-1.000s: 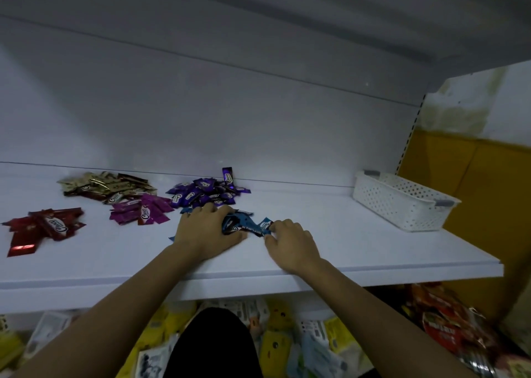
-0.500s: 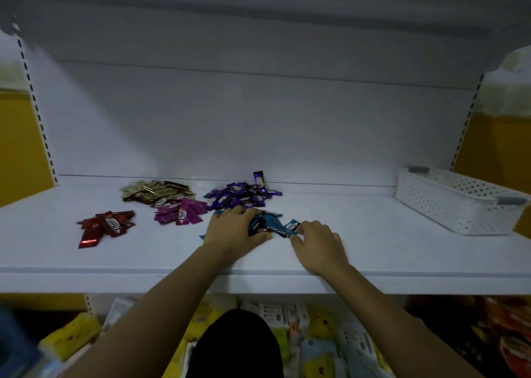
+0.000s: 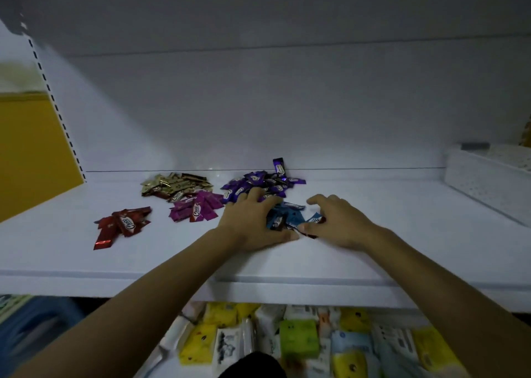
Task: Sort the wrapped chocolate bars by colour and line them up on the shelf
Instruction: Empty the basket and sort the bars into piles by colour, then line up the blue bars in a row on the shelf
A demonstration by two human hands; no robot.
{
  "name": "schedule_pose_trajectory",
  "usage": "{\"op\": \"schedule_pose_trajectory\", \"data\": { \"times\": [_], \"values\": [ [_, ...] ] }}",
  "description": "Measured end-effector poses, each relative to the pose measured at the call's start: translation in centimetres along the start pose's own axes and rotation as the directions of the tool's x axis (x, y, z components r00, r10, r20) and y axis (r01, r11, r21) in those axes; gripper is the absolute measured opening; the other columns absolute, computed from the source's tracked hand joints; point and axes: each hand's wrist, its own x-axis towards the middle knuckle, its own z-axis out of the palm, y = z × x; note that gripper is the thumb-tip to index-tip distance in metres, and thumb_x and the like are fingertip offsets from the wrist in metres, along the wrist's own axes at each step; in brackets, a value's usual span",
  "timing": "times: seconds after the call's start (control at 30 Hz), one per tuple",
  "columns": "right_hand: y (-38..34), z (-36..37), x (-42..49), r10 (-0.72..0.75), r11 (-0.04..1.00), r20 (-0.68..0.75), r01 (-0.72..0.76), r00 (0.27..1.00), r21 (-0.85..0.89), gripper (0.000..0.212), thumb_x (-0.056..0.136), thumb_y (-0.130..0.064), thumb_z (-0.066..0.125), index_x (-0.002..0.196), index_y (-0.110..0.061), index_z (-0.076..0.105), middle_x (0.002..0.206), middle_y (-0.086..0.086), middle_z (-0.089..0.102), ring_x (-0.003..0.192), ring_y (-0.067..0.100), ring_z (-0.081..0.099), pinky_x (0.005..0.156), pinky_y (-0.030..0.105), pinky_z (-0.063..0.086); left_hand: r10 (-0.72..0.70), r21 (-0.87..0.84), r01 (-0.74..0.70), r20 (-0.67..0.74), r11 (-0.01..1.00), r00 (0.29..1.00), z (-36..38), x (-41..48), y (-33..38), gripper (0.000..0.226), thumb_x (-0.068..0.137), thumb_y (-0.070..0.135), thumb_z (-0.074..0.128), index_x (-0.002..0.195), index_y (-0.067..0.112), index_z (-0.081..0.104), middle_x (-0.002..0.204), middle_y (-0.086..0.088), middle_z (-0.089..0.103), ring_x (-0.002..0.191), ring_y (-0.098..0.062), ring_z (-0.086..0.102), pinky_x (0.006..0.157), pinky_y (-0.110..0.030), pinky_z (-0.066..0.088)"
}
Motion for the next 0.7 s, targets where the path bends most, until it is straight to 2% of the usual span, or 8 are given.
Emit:
{"op": "schedule_pose_trajectory", "data": {
  "times": [0.07,0.23,0.3,0.37,0.4,0.5,0.57,0.7],
  "values": [
    [0.0,0.4,1.4,-0.098,0.995,0.018,0.098,0.995,0.020,0.046,0.085,-0.045,0.063,0.125,-0.023,0.054,0.113,0.004,0.049,0.103,0.021,0.052,0.081,0.030,0.043,0.032,-0.036,-0.030,0.053,0.999,0.998,0.1,0.7,0.0,0.084,0.073,0.079,0.050,0.145,0.039,0.030,0.152,-0.005,0.028,0.134,-0.031,0.036,0.105,-0.049,0.039],
    [0.1,0.8,4.2,-0.247,0.940,0.075,0.220,0.966,0.262,0.020,0.084,-0.032,0.069,0.095,-0.017,0.063,0.091,-0.001,0.060,0.083,0.015,0.058,0.078,0.032,0.048,0.058,-0.212,-0.052,0.025,0.976,0.998,0.8,1.5,-0.7,0.051,0.088,0.057,0.055,0.133,0.034,0.051,0.126,-0.001,0.053,0.115,-0.019,0.051,0.095,-0.034,0.044],
    [0.5,1.2,4.4,-0.231,0.890,0.084,0.175,0.969,0.420,0.010,0.086,-0.026,0.067,0.090,-0.017,0.066,0.086,-0.002,0.065,0.081,0.015,0.061,0.080,0.035,0.049,0.053,-0.357,-0.025,0.068,0.934,0.996,0.2,2.4,-1.1,0.034,0.094,0.037,0.057,0.126,0.026,0.058,0.119,-0.003,0.057,0.110,-0.014,0.052,0.092,-0.026,0.041],
    [0.9,1.9,4.0,-0.132,0.752,0.024,0.085,0.991,0.654,0.006,0.088,-0.017,0.064,0.083,-0.017,0.067,0.082,-0.002,0.067,0.076,0.012,0.061,0.078,0.035,0.051,0.064,-0.469,-0.002,0.116,0.883,0.991,-0.4,3.2,-1.5,0.026,0.097,0.026,0.054,0.121,0.018,0.062,0.110,-0.004,0.061,0.097,-0.010,0.054,0.083,-0.020,0.042],
    [1.1,2.2,3.8,-0.063,0.678,-0.031,0.066,0.998,0.732,0.011,0.089,-0.012,0.062,0.081,-0.017,0.067,0.080,-0.001,0.067,0.070,0.008,0.061,0.071,0.030,0.053,0.059,-0.487,0.008,0.122,0.873,0.991,-0.6,3.4,-1.7,0.025,0.098,0.026,0.052,0.119,0.017,0.062,0.107,-0.003,0.063,0.092,-0.009,0.055,0.080,-0.019,0.043],
    [1.5,2.6,3.6,0.029,0.576,-0.116,0.078,0.993,0.814,0.019,0.088,-0.002,0.057,0.079,-0.016,0.066,0.078,0.001,0.068,0.055,-0.003,0.057,0.049,0.009,0.042,0.031,-0.411,0.007,0.086,0.912,0.996,-0.8,3.4,-1.9,0.025,0.098,0.032,0.050,0.119,0.021,0.060,0.107,0.002,0.064,0.091,-0.009,0.058,0.078,-0.020,0.045],
    [1.5,2.3,3.6,0.035,0.542,-0.106,0.071,0.994,0.838,0.021,0.088,0.001,0.055,0.078,-0.015,0.065,0.077,0.004,0.067,0.051,-0.006,0.055,0.045,0.007,0.040,0.019,-0.342,-0.005,0.038,0.940,0.999,-0.9,3.2,-1.8,0.026,0.097,0.034,0.051,0.119,0.022,0.061,0.109,0.004,0.064,0.093,-0.010,0.059,0.080,-0.026,0.048],
    [1.3,2.2,3.1,0.022,0.495,-0.078,0.057,0.997,0.867,0.017,0.090,-0.001,0.055,0.080,-0.011,0.064,0.070,0.005,0.064,0.047,-0.004,0.053,0.044,0.009,0.039,-0.130,-0.302,0.079,-0.152,0.950,0.980,-0.8,2.6,-1.4,0.029,0.095,0.040,0.055,0.116,0.023,0.064,0.098,0.003,0.070,0.075,-0.011,0.061,0.068,-0.031,0.052]
  ]
}}
